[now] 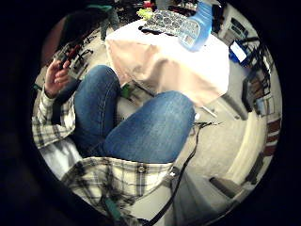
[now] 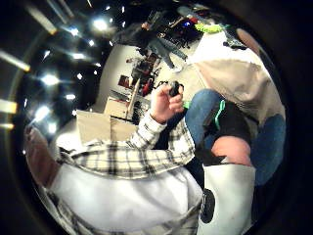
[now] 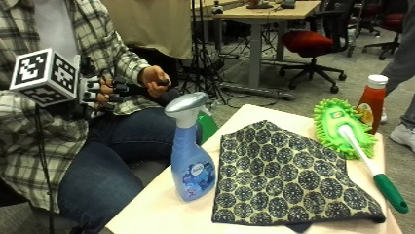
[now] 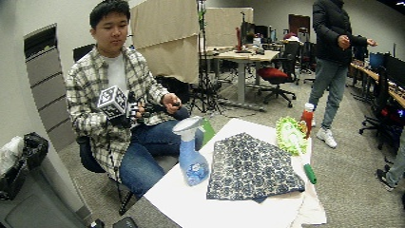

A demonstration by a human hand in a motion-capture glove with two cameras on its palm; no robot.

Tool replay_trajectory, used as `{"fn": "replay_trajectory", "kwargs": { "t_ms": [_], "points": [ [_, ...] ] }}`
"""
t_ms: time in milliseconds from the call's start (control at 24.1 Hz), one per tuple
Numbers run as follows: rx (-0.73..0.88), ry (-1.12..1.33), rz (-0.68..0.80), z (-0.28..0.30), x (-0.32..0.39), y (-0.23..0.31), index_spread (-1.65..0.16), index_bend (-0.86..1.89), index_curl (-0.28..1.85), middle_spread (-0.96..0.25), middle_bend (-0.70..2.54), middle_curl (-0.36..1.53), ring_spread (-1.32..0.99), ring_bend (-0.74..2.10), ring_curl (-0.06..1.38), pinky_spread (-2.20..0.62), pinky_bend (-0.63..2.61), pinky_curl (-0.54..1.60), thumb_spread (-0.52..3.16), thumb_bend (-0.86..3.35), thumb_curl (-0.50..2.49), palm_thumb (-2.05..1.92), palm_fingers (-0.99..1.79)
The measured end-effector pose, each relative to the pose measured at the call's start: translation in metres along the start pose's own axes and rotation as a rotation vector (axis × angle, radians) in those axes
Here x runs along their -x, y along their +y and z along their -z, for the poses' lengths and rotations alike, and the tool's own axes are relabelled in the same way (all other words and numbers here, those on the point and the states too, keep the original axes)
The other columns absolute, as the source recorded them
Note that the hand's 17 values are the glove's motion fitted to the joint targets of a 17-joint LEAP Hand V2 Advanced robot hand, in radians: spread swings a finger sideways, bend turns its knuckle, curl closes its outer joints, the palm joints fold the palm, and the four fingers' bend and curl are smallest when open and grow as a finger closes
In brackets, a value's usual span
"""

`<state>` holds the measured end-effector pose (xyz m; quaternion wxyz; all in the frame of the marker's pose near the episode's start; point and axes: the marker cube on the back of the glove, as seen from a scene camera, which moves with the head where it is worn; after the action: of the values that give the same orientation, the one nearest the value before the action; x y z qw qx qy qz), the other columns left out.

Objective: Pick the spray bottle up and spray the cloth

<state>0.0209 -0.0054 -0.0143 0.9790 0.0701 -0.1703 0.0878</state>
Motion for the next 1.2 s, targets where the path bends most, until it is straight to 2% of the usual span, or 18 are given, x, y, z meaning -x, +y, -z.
{"fn": "replay_trajectory", "kwargs": {
  "t_ms": [374, 664, 913, 1204],
  "points": [
    [-0.189, -0.383, -0.158, 0.027, -0.067, -0.056, -0.27, 0.16, 0.28, -0.02, 0.19, 0.24, 0.02, 0.33, 0.22, 0.19, 0.31, 0.24, 1.11, 0.41, 0.38, 0.66, 0.41],
    [-0.350, -0.433, -0.252, 0.053, -0.133, -0.122, -0.24, 0.14, 0.27, -0.01, 0.25, 0.28, 0.00, 0.36, 0.25, 0.18, 0.28, 0.26, 1.10, 0.37, 0.42, 0.72, 0.50],
    [-0.419, -0.473, -0.241, 0.066, -0.173, -0.187, -0.23, 0.18, 0.30, -0.01, 0.27, 0.32, -0.02, 0.35, 0.27, 0.17, 0.22, 0.26, 1.04, 0.34, 0.46, 0.80, 0.56],
    [-0.444, -0.562, -0.179, 0.064, -0.185, -0.221, -0.23, 0.17, 0.32, -0.04, 0.32, 0.36, -0.08, 0.41, 0.30, 0.09, 0.19, 0.26, 0.92, 0.29, 0.49, 0.89, 0.82]
  ]
}}
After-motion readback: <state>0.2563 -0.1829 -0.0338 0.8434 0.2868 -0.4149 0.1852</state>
